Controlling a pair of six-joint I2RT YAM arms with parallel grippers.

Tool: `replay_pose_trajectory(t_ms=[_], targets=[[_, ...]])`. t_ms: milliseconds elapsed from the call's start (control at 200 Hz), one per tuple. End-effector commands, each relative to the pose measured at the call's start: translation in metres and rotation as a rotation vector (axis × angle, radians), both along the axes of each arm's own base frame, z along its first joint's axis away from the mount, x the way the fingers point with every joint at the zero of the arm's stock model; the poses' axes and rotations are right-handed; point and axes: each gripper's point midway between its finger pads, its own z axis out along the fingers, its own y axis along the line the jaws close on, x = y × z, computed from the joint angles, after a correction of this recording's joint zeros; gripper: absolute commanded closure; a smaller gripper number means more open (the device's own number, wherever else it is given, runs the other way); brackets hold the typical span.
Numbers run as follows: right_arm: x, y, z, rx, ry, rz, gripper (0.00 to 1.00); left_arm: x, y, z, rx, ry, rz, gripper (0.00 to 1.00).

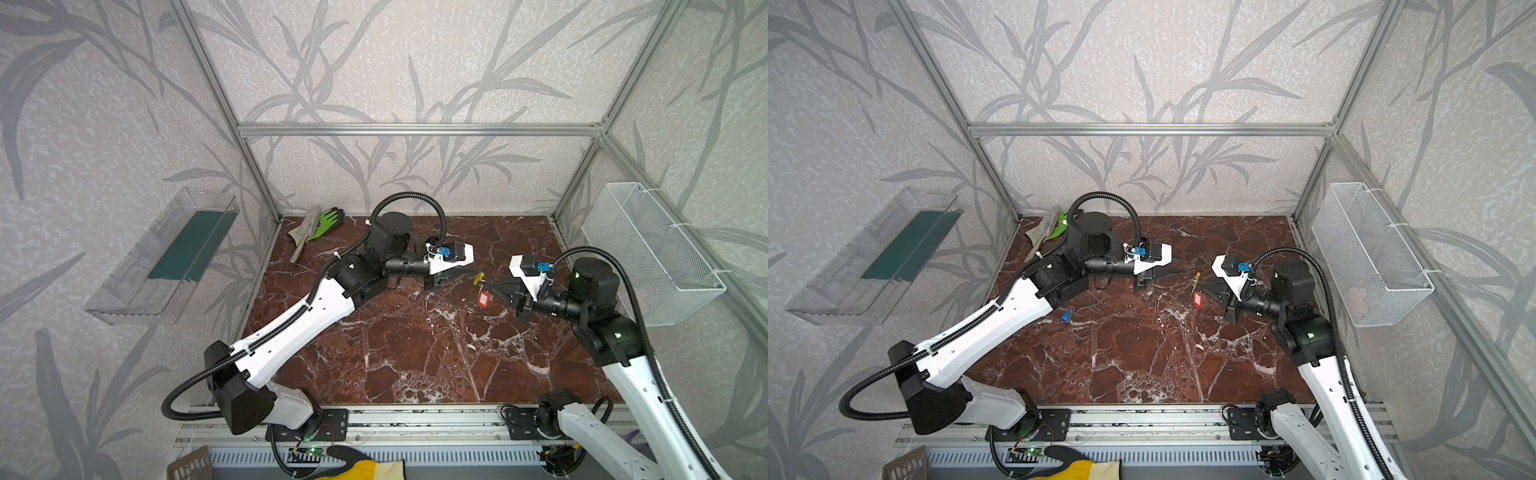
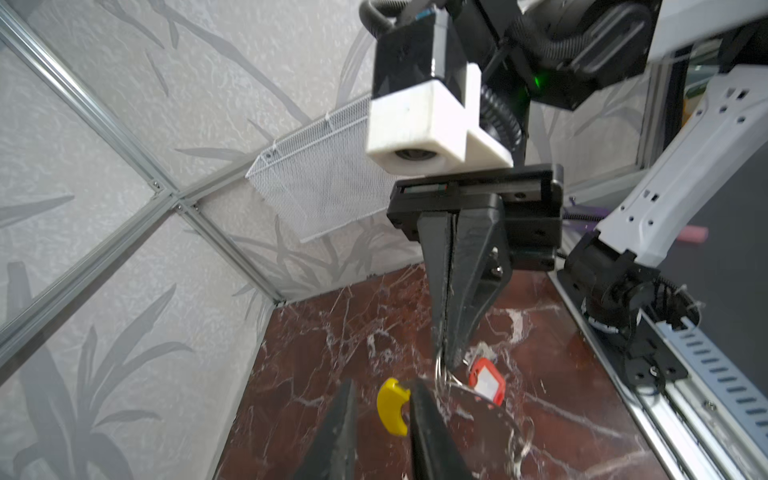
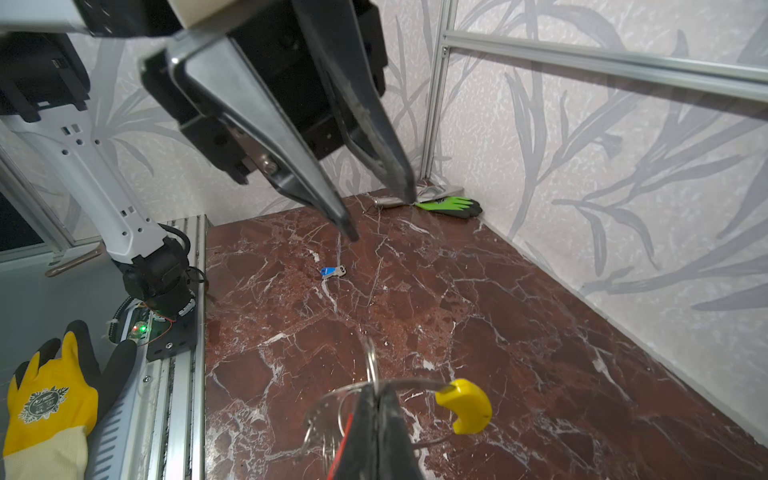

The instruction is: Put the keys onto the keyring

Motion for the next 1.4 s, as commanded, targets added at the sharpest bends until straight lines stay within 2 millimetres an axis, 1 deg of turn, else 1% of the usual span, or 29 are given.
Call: replay_pose_trajectory(t_ms=[0, 170, 340, 600, 695, 845, 1040, 1075, 1205, 1254, 1369, 1394], targets=[[-0.003, 0.0, -0.009, -0.051, 0.048, -0.001, 1.0, -0.011, 0.005, -0.047, 0.237, -0.085, -0.017, 0.74], [-0.003, 0.005, -0.009, -0.061, 0.053, 0.016, 1.0, -0.015, -0.003, -0.048, 0.266, -0.137, -0.016, 0.74], [-0.004, 0.009, -0.009, -0.066, 0.048, 0.03, 1.0, -0.015, -0.01, -0.054, 0.296, -0.152, -0.014, 0.74], [-0.007, 0.012, -0.01, -0.065, 0.046, 0.047, 1.0, -0.011, -0.014, -0.056, 0.303, -0.156, 0.005, 0.74], [-0.007, 0.013, -0.01, -0.065, 0.045, 0.049, 1.0, -0.011, -0.016, -0.056, 0.299, -0.153, -0.001, 0.75], [-0.006, 0.014, -0.009, -0.064, 0.04, 0.053, 1.0, -0.013, -0.019, -0.057, 0.297, -0.141, -0.017, 0.8], [-0.006, 0.015, -0.006, -0.058, 0.026, 0.057, 1.0, -0.013, -0.021, -0.065, 0.317, -0.125, -0.026, 0.81], [-0.006, 0.015, -0.006, -0.056, 0.024, 0.059, 1.0, -0.014, -0.022, -0.065, 0.316, -0.124, -0.029, 0.82], [-0.006, 0.016, -0.006, -0.054, 0.017, 0.064, 1.0, -0.014, -0.025, -0.066, 0.312, -0.115, -0.039, 0.96], [-0.005, 0.015, -0.007, -0.058, 0.013, 0.061, 1.0, -0.014, -0.026, -0.067, 0.31, -0.113, -0.039, 1.0], [-0.003, 0.013, -0.004, -0.055, -0.026, 0.039, 1.0, -0.014, -0.027, -0.07, 0.311, -0.103, -0.042, 1.0], [-0.002, 0.012, -0.004, -0.055, -0.036, 0.026, 0.96, -0.014, -0.028, -0.07, 0.309, -0.101, -0.041, 1.0]])
